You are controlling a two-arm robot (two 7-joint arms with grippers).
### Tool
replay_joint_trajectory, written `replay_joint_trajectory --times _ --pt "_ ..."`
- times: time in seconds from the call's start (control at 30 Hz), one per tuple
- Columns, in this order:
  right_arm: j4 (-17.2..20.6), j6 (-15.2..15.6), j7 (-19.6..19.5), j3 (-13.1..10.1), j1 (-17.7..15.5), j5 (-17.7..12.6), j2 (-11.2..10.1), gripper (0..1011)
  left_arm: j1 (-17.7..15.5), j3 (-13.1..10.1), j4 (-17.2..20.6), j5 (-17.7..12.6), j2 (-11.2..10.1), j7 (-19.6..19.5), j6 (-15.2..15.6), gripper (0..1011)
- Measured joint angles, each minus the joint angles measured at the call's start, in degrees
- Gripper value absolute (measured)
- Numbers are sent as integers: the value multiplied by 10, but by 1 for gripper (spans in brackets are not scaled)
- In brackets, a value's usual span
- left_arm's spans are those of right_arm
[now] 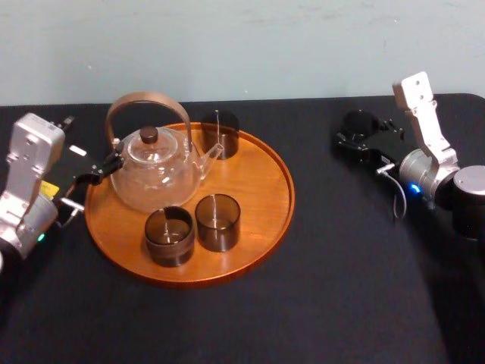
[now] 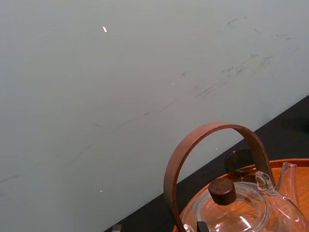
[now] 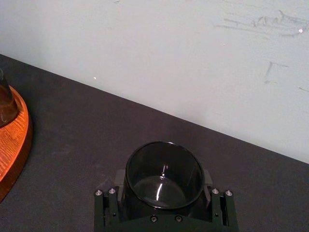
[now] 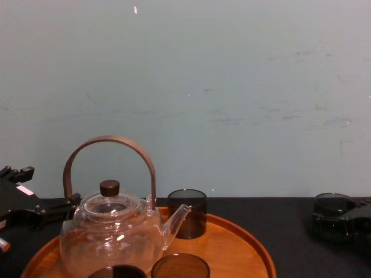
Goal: Pick up the glass from the table and place it on the tray.
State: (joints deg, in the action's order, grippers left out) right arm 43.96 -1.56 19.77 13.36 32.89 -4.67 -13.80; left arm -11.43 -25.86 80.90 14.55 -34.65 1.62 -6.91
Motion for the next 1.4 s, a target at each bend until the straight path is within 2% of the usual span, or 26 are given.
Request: replay_joint_trajectory --times 0.6,0.73,1.0,1.17,1.4 --pt "-3 -2 12 -2 0 -6 0 919 0 0 0 0 0 0 0 1010" --pt "8 -2 17 0 -7 -8 -2 919 0 0 0 0 0 0 0 1009" --pt "65 13 16 4 -36 -8 -13 919 0 0 0 0 0 0 0 1010" --pt "132 32 13 6 -68 -10 -24 919 0 0 0 0 0 0 0 1010" --pt "199 47 14 12 -98 -12 -35 919 0 0 0 0 0 0 0 1010"
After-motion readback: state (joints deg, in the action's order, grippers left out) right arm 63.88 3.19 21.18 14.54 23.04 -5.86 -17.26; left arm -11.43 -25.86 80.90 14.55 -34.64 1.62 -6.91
